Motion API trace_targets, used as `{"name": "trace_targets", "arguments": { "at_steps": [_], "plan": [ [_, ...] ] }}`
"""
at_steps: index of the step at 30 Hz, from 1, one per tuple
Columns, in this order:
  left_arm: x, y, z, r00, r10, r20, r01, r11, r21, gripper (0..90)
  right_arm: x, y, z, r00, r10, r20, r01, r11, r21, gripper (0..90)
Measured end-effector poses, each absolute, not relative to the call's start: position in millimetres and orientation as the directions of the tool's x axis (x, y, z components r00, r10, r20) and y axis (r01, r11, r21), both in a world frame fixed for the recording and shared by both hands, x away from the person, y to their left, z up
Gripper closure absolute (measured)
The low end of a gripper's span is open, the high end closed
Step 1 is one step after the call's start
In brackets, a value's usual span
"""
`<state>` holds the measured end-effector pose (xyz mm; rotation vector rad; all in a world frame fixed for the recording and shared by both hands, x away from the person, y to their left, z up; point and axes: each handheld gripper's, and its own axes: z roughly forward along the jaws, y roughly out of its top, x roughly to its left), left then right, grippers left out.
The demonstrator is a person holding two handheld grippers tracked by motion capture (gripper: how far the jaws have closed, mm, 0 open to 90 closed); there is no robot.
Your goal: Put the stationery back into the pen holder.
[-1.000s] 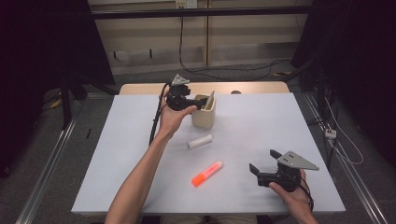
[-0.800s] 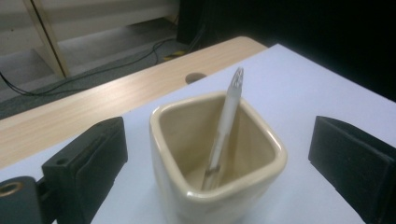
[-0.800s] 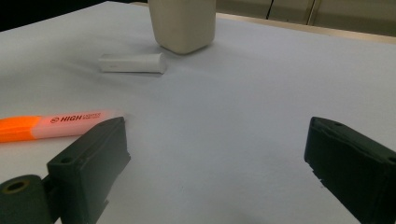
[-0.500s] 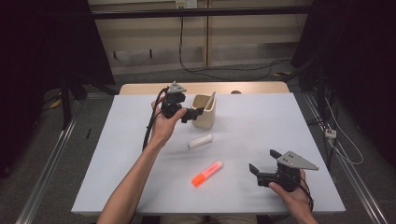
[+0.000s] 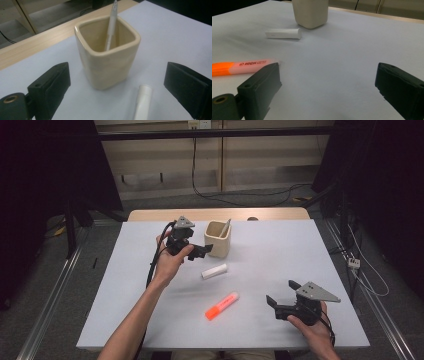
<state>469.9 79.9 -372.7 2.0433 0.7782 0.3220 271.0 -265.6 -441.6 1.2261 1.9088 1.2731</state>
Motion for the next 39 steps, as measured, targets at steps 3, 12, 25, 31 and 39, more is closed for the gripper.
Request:
{"name": "trace_targets", "arguments": {
  "at_steps": [3, 12, 25, 31, 39],
  "plan": [
    [466.9, 80.5, -376.3, 0.769, 0.637, -0.051, 0.403, -0.421, 0.813, 6.7, 271.0, -265.6, -441.6, -0.444, 0.894, 0.051, 0.391, 0.143, 0.909, 5.6],
    [459.7, 78.0, -381.9, 0.792, 0.606, -0.070, 0.420, -0.459, 0.783, 6.8, 270.8, -266.0, -441.3, -0.446, 0.894, 0.046, 0.387, 0.146, 0.910, 5.6],
    [458.4, 69.7, -391.3, 0.801, 0.593, -0.084, 0.449, -0.502, 0.739, 9.8, 271.8, -264.5, -441.3, -0.450, 0.892, 0.048, 0.388, 0.147, 0.910, 5.6],
    [463.9, 57.9, -404.2, 0.819, 0.563, -0.112, 0.469, -0.543, 0.697, 11.6, 272.5, -264.8, -441.9, -0.448, 0.892, 0.051, 0.391, 0.145, 0.909, 5.6],
    [471.1, 42.1, -416.4, 0.833, 0.534, -0.146, 0.492, -0.593, 0.637, 11.6, 272.3, -264.8, -441.9, -0.449, 0.892, 0.051, 0.391, 0.145, 0.909, 5.6]
  ]
}}
